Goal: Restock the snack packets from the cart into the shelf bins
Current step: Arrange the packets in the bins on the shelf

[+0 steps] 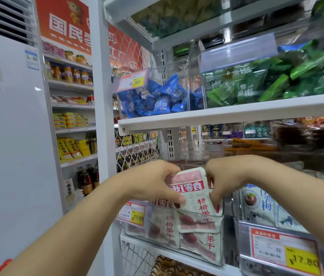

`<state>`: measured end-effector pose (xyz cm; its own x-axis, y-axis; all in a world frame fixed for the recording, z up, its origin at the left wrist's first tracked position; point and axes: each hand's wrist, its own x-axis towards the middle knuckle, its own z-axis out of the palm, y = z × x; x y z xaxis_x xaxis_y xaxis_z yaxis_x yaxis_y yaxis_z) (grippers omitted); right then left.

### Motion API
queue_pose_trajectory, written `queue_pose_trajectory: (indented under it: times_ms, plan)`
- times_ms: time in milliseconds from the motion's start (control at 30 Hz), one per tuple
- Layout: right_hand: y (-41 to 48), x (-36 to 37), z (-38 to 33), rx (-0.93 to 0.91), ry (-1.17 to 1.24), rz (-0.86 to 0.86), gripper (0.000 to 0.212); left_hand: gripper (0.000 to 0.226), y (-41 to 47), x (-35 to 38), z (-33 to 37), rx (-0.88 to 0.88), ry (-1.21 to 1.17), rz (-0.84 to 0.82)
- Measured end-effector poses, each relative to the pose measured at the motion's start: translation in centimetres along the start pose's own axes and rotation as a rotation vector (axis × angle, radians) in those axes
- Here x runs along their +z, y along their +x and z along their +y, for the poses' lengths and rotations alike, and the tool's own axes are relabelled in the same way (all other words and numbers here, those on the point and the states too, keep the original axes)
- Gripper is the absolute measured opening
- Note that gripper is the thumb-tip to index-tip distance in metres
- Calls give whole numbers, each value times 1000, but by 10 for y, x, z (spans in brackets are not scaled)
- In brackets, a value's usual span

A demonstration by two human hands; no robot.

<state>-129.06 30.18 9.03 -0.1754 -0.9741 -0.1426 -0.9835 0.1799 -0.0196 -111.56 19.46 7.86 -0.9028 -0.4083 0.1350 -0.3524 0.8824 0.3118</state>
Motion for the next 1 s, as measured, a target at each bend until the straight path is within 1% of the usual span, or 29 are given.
queue_pose_trajectory:
  times_ms: [33, 67, 133, 167, 233, 367, 500, 567, 700, 767, 867, 900, 1000]
  plan:
    - [6, 3, 0, -8, -15, -10, 60, 27, 2, -1, 2, 7, 17, -20]
    - [9, 3, -2, -16, -25, -28, 54, 27, 3, -1, 4, 7, 27, -42]
    - [11, 4, -6, -34, -58, -47, 28, 26, 5, 1, 8, 7, 76, -90]
    - [10, 4, -7, -45, -77, -32, 19, 26, 6, 3, 11, 9, 112, -103]
    - [9, 8, -6, -76, -110, 24, 23, 28, 8, 7, 14, 8, 153, -116]
    - [6, 15, 3, -84, 65, 196, 15, 32, 11, 8, 20, 1, 207, -167]
    - [8, 17, 5, -133, 115, 319, 21, 35, 16, 5, 25, -9, 238, -240]
    - [6, 14, 8, -165, 133, 319, 24, 35, 19, 6, 27, -6, 243, -270]
    - [3, 10, 15, -198, 175, 213, 28, 36, 19, 16, 28, -20, 308, -325]
    - [2, 9, 17, -194, 204, 188, 27, 37, 11, 13, 26, -26, 214, -267]
    - [-1, 8, 19, -164, 235, 186, 23, 29, 0, -1, 21, 12, 5, -70]
    - [-1, 9, 20, -152, 247, 194, 22, 23, -2, -3, 19, 40, 0, -39]
    - [1, 11, 19, -140, 234, 229, 19, 17, 3, 6, 17, 69, 140, -36]
